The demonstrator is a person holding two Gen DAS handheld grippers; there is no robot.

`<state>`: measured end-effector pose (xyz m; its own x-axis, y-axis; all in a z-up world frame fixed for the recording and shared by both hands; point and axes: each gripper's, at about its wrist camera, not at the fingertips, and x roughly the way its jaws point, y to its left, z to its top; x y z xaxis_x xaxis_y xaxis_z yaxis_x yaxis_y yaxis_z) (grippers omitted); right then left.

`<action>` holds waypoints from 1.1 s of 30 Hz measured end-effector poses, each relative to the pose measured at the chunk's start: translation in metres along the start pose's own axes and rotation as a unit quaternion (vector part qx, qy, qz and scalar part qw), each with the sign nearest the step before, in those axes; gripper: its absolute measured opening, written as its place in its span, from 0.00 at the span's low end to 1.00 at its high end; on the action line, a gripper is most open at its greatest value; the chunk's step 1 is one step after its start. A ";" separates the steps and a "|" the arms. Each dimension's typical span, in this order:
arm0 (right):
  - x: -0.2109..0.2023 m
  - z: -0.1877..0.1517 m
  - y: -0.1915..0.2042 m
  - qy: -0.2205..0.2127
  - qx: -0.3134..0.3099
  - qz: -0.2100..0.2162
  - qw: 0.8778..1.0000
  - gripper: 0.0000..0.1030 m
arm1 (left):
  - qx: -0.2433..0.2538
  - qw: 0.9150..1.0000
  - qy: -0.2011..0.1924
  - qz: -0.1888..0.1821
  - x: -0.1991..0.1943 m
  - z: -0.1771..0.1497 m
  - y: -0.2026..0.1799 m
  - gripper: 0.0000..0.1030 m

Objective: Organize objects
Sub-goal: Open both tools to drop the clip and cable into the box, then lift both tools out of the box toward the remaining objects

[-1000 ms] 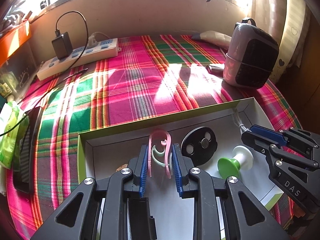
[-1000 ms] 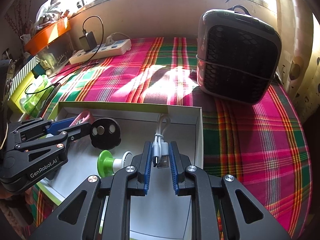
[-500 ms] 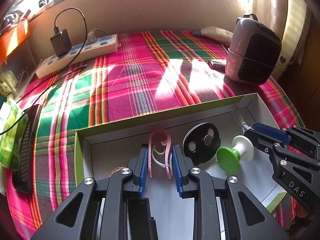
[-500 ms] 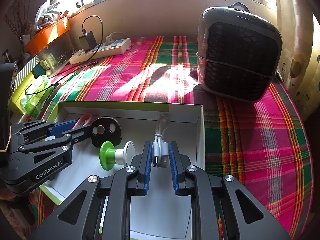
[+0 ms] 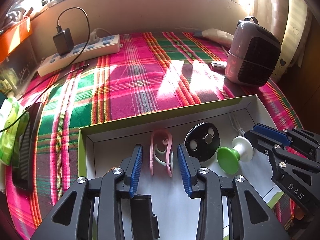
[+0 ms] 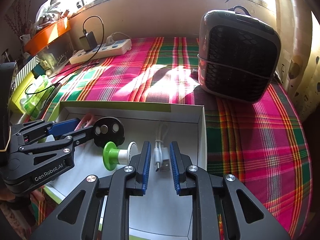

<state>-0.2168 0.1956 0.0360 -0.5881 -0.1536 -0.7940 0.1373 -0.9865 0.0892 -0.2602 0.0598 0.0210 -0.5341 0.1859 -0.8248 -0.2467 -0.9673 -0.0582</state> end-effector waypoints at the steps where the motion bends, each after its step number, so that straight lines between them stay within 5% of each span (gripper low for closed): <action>1: -0.001 0.000 0.001 -0.001 -0.002 0.000 1.000 0.21 | -0.001 1.000 0.000 -0.001 -0.001 0.000 0.000 0.33; 7: -0.006 -0.002 0.006 -0.007 -0.008 -0.005 1.000 0.29 | -0.001 1.000 -0.004 -0.002 -0.007 -0.003 0.000 0.33; 33: -0.048 -0.031 0.015 -0.044 0.015 0.000 0.999 0.32 | -0.015 0.998 -0.062 0.003 -0.072 -0.040 0.007 0.34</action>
<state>-0.1613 0.1897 0.0571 -0.6563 -0.1572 -0.7379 0.1141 -0.9875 0.1088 -0.1911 0.0326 0.0569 -0.6320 0.1980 -0.7493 -0.2196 -0.9729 -0.0718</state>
